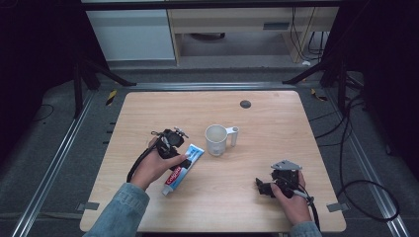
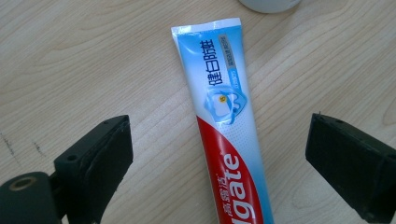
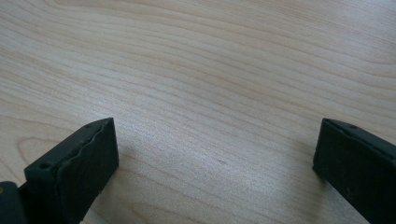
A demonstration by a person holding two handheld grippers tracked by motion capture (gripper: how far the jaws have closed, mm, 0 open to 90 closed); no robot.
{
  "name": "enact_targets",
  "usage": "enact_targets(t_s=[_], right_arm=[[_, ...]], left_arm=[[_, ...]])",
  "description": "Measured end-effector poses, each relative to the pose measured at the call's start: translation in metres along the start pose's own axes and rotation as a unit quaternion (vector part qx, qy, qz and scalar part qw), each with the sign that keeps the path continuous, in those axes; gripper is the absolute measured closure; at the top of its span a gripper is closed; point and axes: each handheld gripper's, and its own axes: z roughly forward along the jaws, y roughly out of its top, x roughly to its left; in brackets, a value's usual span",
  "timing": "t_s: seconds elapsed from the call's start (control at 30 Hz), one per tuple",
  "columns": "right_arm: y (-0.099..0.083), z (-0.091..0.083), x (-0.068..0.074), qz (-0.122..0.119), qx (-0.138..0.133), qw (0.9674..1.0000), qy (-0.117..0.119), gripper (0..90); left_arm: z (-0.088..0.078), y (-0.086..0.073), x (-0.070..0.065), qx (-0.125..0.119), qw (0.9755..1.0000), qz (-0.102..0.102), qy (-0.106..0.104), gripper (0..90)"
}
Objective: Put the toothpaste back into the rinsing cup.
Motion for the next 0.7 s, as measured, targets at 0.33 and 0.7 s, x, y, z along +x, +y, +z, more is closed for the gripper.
enact_targets(t_s=[0.33, 0.7], right_arm=[[0.000, 0.000, 0.000, 0.000, 0.000, 1.0000, 0.000, 0.4], [0.000, 0.000, 0.000, -0.001, 0.000, 1.0000, 0.000, 0.4]], left_arm=[[0.005, 0.010, 0.000, 0.025, 0.9997, 0.005, 0.000, 8.3], [0.015, 0.016, -0.001, 0.051, 0.9987, 0.006, 0.003, 12.9]])
